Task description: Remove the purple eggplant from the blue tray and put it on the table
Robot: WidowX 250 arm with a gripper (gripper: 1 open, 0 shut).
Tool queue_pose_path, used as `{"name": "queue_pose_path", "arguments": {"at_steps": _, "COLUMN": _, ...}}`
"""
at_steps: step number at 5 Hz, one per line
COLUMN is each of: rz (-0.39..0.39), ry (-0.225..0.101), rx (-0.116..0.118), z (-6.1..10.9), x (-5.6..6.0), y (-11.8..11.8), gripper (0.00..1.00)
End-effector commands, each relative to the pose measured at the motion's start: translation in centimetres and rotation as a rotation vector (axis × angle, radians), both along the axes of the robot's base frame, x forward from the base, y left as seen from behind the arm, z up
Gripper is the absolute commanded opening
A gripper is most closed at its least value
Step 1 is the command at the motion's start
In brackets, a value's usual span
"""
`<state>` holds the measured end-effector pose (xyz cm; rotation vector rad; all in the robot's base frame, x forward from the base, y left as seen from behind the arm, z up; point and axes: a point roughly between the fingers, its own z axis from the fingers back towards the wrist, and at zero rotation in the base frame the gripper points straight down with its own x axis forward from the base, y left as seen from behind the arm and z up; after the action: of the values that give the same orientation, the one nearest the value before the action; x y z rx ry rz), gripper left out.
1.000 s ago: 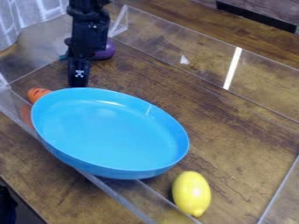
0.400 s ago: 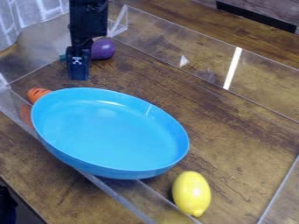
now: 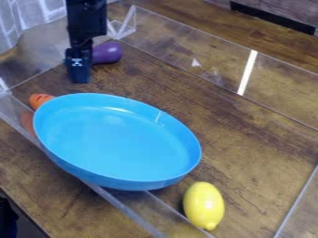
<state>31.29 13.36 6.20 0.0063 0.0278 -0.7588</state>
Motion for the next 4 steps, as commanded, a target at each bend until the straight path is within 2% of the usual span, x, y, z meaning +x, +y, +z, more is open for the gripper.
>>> {"name": "queue_pose_path", "arguments": {"at_steps": 1, "rz": 0.044, "ry": -0.072, "rx": 0.002, "z": 1.7, "x": 1.1, "y": 2.1, "gripper": 1.00}}
{"name": "queue_pose_path", "arguments": {"at_steps": 4, "rz": 0.031, "ry": -0.090, "rx": -0.013, "z": -0.5, "x": 1.2, "y": 3.4, "gripper": 1.00}}
